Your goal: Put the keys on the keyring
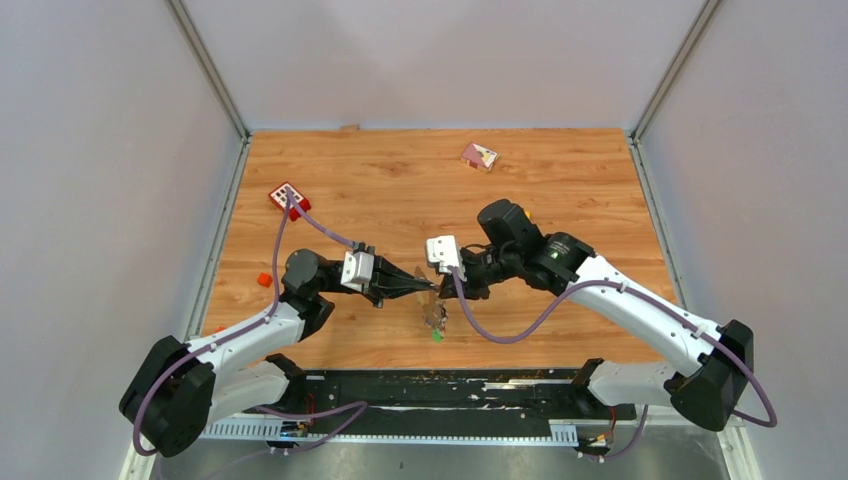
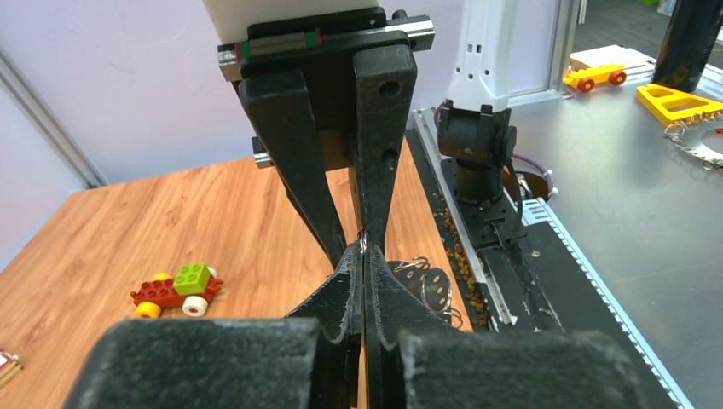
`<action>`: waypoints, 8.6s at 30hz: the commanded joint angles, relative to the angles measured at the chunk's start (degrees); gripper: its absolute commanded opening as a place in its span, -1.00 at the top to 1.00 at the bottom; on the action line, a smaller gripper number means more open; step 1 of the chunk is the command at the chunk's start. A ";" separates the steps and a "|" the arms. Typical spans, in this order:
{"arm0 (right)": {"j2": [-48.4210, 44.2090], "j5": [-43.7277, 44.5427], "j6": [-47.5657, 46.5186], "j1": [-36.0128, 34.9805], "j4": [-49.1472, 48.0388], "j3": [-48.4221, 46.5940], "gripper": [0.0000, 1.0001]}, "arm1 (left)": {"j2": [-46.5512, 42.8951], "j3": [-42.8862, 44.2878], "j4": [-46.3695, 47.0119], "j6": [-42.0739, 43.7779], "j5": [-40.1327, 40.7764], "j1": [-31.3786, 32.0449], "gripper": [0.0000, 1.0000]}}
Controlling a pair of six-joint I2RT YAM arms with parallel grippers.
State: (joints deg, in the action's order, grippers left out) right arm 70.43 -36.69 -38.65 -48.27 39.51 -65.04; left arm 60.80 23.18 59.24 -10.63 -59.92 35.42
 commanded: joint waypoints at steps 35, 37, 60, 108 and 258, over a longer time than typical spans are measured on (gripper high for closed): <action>-1.79 -2.05 -0.21 0.11 -0.43 -5.34 0.38 | -0.36 0.38 2.84 0.28 -0.06 -0.19 1.00; -1.72 -2.14 -0.20 0.15 -0.61 -4.87 0.41 | -0.34 0.35 3.04 0.26 -0.02 -0.18 1.00; -2.62 -2.23 -1.73 0.04 0.93 -5.38 1.00 | -0.65 0.30 -0.45 2.44 2.42 -0.21 1.00; 6.70 14.45 -0.77 -5.77 10.37 -15.83 1.00 | 0.69 6.35 -21.71 12.40 3.68 1.01 0.52; 6.83 16.19 -1.99 -4.02 14.83 -17.75 1.00 | -0.22 7.14 -23.02 11.70 6.40 -0.24 0.02</action>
State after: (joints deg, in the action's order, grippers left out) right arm 77.12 -21.71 -40.88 -51.53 55.24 -79.15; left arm 60.53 27.83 35.18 0.89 -53.67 35.14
